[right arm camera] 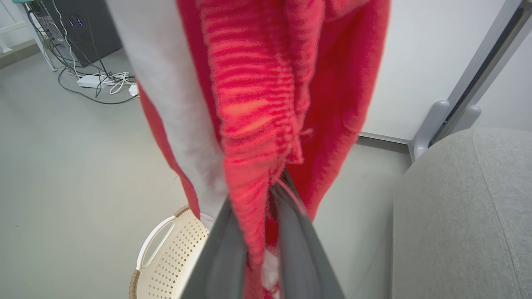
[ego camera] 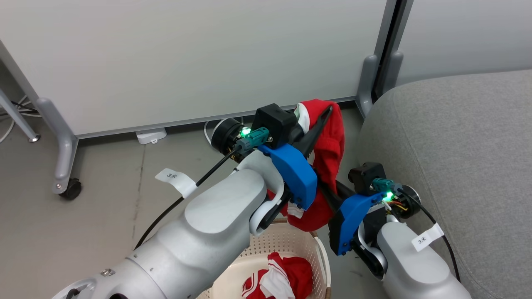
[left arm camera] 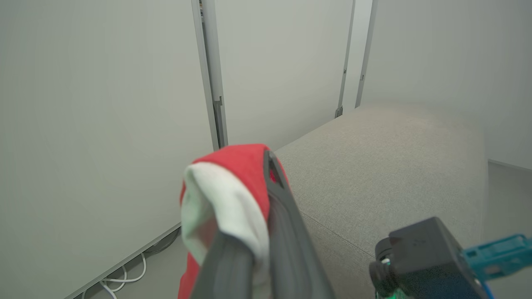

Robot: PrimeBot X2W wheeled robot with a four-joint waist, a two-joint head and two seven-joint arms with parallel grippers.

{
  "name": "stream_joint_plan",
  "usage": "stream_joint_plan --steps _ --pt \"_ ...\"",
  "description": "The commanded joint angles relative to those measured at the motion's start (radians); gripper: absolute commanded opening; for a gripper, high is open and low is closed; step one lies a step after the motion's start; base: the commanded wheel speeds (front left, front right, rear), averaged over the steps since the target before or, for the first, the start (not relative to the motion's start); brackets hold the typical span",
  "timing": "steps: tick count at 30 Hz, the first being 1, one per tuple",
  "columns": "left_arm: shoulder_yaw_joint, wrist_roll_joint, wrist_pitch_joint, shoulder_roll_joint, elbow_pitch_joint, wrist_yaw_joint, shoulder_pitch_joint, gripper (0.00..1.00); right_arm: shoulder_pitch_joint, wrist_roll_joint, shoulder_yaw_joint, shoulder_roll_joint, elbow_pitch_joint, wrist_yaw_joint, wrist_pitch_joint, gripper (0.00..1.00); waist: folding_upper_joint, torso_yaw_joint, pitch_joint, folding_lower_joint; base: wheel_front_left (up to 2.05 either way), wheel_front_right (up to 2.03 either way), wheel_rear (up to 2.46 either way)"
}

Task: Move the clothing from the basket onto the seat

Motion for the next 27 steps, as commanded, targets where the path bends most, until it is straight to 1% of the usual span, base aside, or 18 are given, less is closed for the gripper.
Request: stream_joint_plan --steps 1,14,15,17,18,19,23,27 --pt "-0.001 -0.004 -0.007 0.0 0.001 0.002 -0.016 0.0 -0.013 0.004 0.004 -0.003 0.006 0.0 -0.005 0.0 0.0 -0.002 -0.001 -0.0001 0.0 0.0 0.0" --pt "-0.025 -0.036 -0.022 0.0 0.028 0.004 -0.018 0.0 -0.037 0.053 0.045 -0.003 0.072 0.0 -0.044 0.0 0.0 -0.022 -0.019 -0.0001 0.0 0.0 0.0" --pt "-0.028 -0.039 -0.022 0.0 0.03 0.004 -0.017 0.14 -0.039 0.055 0.046 -0.003 0.075 0.0 -0.048 0.0 0.0 -0.022 -0.02 -0.0001 0.0 0.0 0.0" --pt "-0.033 -0.045 -0.022 0.0 0.032 0.004 -0.016 0.47 -0.04 0.06 0.048 -0.003 0.082 0.0 -0.053 0.0 0.0 -0.023 -0.021 -0.0001 0.0 0.0 0.0" --pt "-0.036 -0.047 -0.022 0.0 0.033 0.004 -0.016 0.8 -0.042 0.06 0.049 -0.003 0.086 0.0 -0.054 0.0 0.0 -0.023 -0.022 -0.0001 0.0 0.0 0.0" --pt "-0.038 -0.05 -0.023 0.0 0.034 0.004 -0.015 1.0 -0.044 0.061 0.051 -0.003 0.088 0.0 -0.056 0.0 0.0 -0.023 -0.023 -0.0001 0.0 0.0 0.0" --pt "-0.049 -0.061 -0.016 0.0 0.043 0.008 -0.009 1.0 -0.05 0.069 0.056 -0.003 0.099 0.0 -0.064 0.0 0.0 -0.022 -0.025 -0.0001 0.0 0.0 0.0" --pt "-0.058 -0.075 -0.005 0.0 0.048 -0.001 0.001 1.0 -0.054 0.074 0.056 -0.003 0.108 0.0 -0.072 0.0 0.0 -0.021 -0.025 -0.0001 0.0 0.0 0.0"
